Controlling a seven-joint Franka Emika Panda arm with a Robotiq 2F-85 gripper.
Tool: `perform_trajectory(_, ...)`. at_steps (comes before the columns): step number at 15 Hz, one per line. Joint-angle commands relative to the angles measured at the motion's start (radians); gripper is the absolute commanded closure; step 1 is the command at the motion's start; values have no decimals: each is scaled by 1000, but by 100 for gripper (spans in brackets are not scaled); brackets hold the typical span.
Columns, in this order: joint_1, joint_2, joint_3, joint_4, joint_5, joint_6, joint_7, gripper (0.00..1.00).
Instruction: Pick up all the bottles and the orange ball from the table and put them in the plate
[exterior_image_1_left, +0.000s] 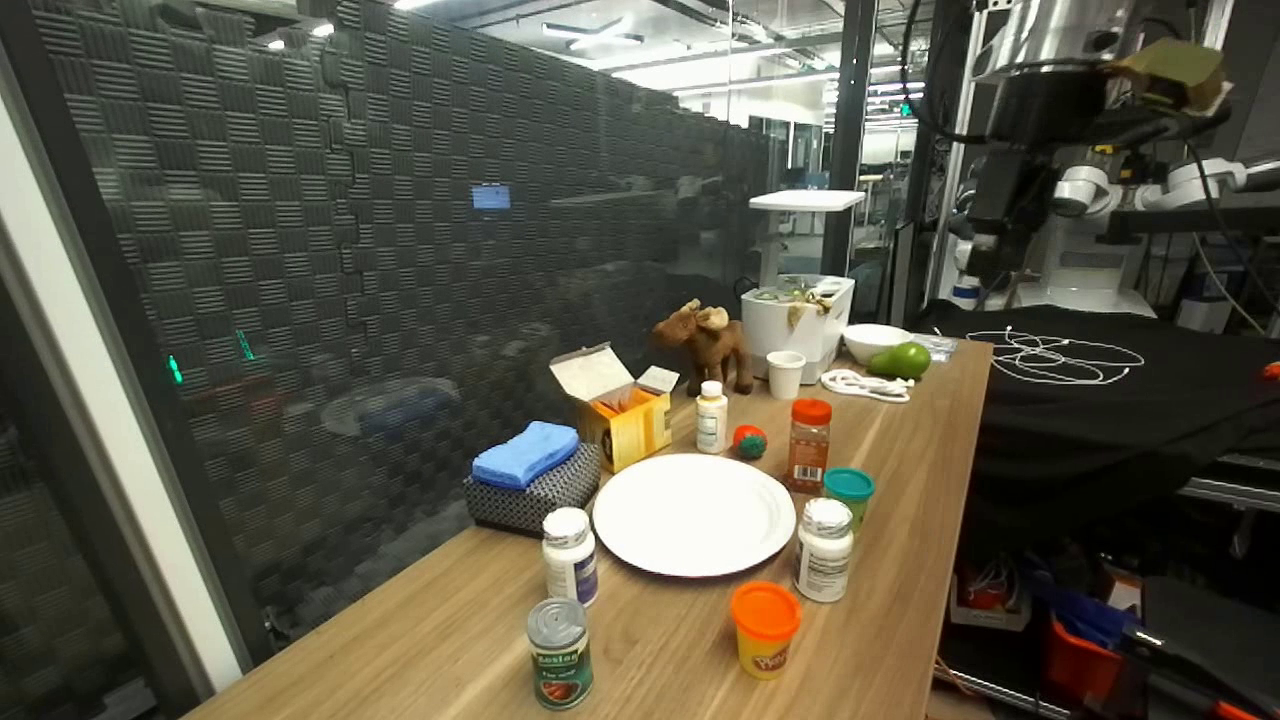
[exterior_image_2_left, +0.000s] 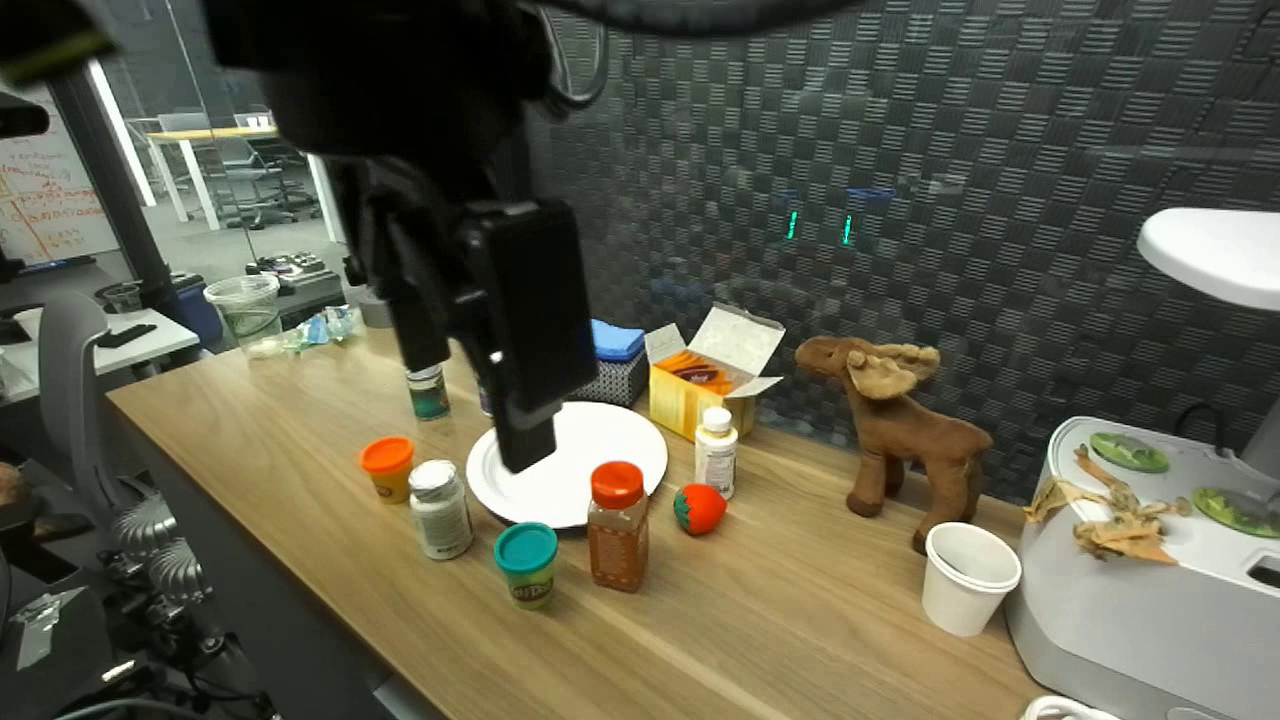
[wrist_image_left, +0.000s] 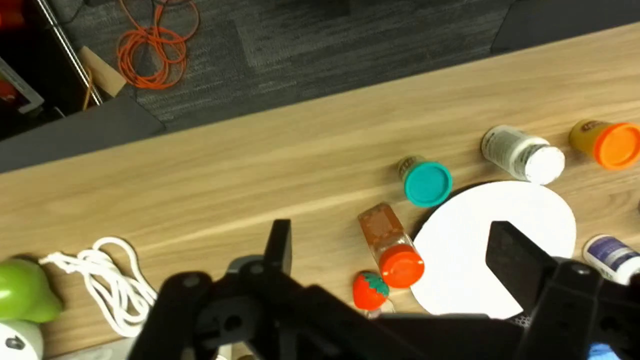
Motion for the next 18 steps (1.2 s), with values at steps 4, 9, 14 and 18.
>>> perform_trajectory(4, 56, 366, 125, 202, -12, 213, 41, 0)
perform_trajectory(9, 52, 586, 179, 382, 9, 204, -6, 0)
perform_trajectory(14, 36, 725, 204, 517, 18, 217, -3, 0)
perform_trajectory(18, 20, 813, 222, 609, 33, 204, -14, 0)
